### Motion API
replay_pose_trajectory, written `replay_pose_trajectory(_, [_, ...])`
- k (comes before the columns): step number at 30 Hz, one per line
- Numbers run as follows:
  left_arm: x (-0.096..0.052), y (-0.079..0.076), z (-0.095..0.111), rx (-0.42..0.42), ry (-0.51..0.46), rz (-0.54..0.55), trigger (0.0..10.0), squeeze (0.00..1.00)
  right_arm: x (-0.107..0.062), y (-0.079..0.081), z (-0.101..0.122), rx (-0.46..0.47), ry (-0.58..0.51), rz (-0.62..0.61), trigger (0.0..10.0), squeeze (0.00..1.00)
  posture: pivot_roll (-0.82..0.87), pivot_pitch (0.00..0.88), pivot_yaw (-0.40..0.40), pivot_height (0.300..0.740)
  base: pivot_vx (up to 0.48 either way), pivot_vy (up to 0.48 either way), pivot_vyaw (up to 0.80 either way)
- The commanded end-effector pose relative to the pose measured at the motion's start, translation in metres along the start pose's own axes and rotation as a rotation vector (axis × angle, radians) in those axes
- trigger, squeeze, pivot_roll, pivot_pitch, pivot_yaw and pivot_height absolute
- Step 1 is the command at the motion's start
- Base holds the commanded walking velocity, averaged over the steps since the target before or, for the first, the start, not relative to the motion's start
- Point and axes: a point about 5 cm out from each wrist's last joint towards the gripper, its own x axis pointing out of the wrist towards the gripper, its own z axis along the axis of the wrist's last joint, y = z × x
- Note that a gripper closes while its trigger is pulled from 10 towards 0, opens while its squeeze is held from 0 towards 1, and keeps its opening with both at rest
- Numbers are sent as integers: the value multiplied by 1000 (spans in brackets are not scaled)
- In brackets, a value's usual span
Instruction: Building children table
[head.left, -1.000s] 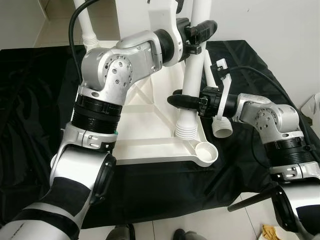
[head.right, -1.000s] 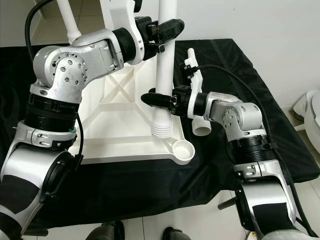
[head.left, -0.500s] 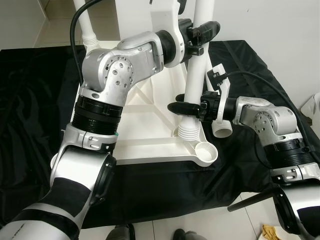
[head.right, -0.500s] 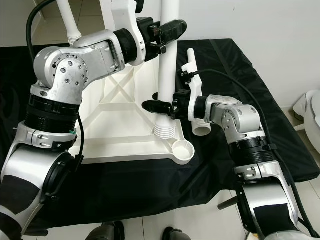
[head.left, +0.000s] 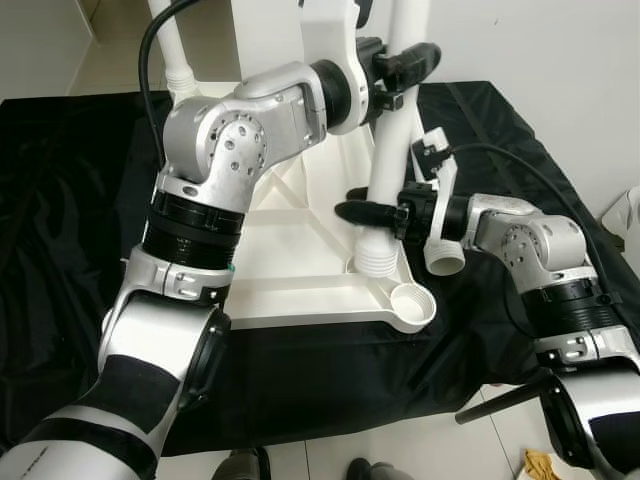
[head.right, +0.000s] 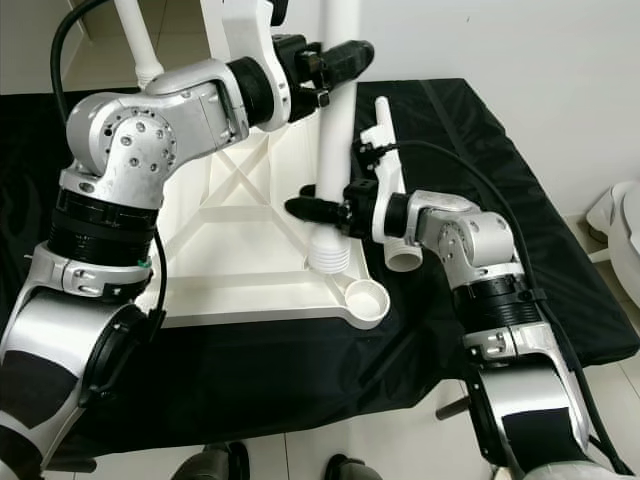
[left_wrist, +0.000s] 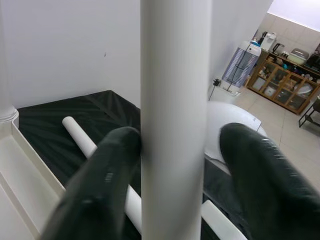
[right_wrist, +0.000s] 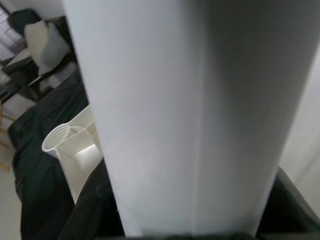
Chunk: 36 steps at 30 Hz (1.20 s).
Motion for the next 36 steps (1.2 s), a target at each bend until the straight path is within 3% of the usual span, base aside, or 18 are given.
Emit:
replay_pose_trajectory(1, [0, -17, 4, 25, -14, -199, 10000, 1000, 0, -1, 3, -6, -22, -7, 0, 0, -1, 151, -9, 740, 0, 0, 0])
replay_pose_trajectory(7, [-3, -13, -5, 25, 25, -193, 10000, 1000, -3, -8, 6, 8, -72, -74, 0, 0, -1, 151, -6, 740, 0, 0, 0])
replay_pose_trajectory(8, [-4, -11, -8, 17, 34, -174, 10000, 1000, -3, -11, 8, 10, -97, -105, 7333, 0, 0, 150, -4, 740, 0, 0, 0])
replay_pose_trajectory(10, [-5, -9, -11, 11, 38, -161, 10000, 1000, -4, -13, 10, 10, -113, -124, 7333, 0, 1, 150, -4, 740, 0, 0, 0])
replay_pose_trajectory(11, [-6, -4, -14, -2, 43, -131, 10000, 349, -5, -14, 12, 15, -138, -138, 10000, 0, 2, 150, -5, 740, 0, 0, 0])
replay_pose_trajectory(14, [-7, 0, -16, -11, 47, -112, 10000, 349, -6, -15, 13, 19, -154, -146, 10000, 0, 2, 150, -5, 740, 0, 0, 0])
replay_pose_trajectory(15, [-9, 9, -21, -16, 59, -62, 10000, 0, -8, -18, 16, 15, -191, -176, 10000, 0, 5, 147, -3, 740, 0, 0, 0])
replay_pose_trajectory(16, [-9, 9, -21, -16, 59, -62, 10000, 0, -8, -18, 16, 15, -191, -176, 10000, 0, 5, 147, -3, 740, 0, 0, 0])
replay_pose_trajectory(17, [-13, 29, -30, -19, 71, 59, 10000, 0, -12, -24, 22, 8, -264, -241, 10000, 0, 6, 140, -3, 740, 0, 0, 0])
replay_pose_trajectory(18, [-16, 40, -34, -21, 73, 115, 10000, 0, -14, -27, 23, 13, -295, -272, 10000, 0, 7, 138, -2, 740, 0, 0, 0])
replay_pose_trajectory(22, [-21, 55, -40, -27, 73, 206, 10000, 0, -17, -29, 23, 8, -333, -319, 10000, 0, 4, 136, 0, 740, 0, 0, 0])
replay_pose_trajectory(23, [-27, 65, -45, -24, 74, 276, 10000, 0, -19, -31, 21, -1, -360, -363, 10000, 0, 4, 132, 2, 740, 0, 0, 0])
replay_pose_trajectory(34, [-46, 85, -61, -26, 47, 435, 10000, 0, -24, -25, 6, -31, -411, -448, 10000, 0, -6, 118, 5, 740, 0, 0, 0])
replay_pose_trajectory(36, [-56, 86, -66, 98, -10, 499, 10000, 0, -24, -15, -4, -67, -430, -484, 10000, 0, -7, 110, 4, 740, 0, 0, 0])
